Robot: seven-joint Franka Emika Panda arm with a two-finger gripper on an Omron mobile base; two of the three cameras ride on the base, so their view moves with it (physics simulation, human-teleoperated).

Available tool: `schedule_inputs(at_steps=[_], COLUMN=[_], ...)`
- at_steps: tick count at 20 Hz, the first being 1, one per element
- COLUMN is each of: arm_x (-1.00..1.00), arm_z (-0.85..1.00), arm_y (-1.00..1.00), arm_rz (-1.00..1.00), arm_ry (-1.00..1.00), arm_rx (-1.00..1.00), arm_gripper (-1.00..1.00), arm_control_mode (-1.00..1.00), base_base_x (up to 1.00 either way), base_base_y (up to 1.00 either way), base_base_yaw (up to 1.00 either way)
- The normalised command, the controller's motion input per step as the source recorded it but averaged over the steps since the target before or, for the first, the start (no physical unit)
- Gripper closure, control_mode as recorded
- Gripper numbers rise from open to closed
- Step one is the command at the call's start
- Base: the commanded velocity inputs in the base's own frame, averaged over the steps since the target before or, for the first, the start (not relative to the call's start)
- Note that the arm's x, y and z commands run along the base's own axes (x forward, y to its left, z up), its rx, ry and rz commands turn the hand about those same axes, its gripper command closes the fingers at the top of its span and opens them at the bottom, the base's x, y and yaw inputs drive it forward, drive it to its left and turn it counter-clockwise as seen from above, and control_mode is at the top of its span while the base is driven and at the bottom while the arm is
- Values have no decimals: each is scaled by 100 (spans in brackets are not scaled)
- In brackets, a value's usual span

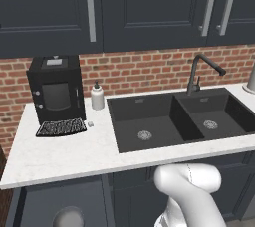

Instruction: Pick the measuring cup from the drawer and place it on the counter.

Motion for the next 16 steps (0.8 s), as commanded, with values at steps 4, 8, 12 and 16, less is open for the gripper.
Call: schedule_inputs(at_steps=[4,8,12,16], arm_x=[-96,-11,21,54], arm_z=[0,12,32,57], arm_y=[5,1,-1,-6], arm_rz=[-4,0,0,0], arm_ry=[0,0,0,-4], arm_rx=[-1,-1,0,0], arm_gripper=[-100,-100,-100,-100], arm_control_mode=[-100,-100,-100,-100], base_base_x=[0,0,0,0], base_base_y=[0,0,0,0], base_base_yaw=[0,0,0,0])
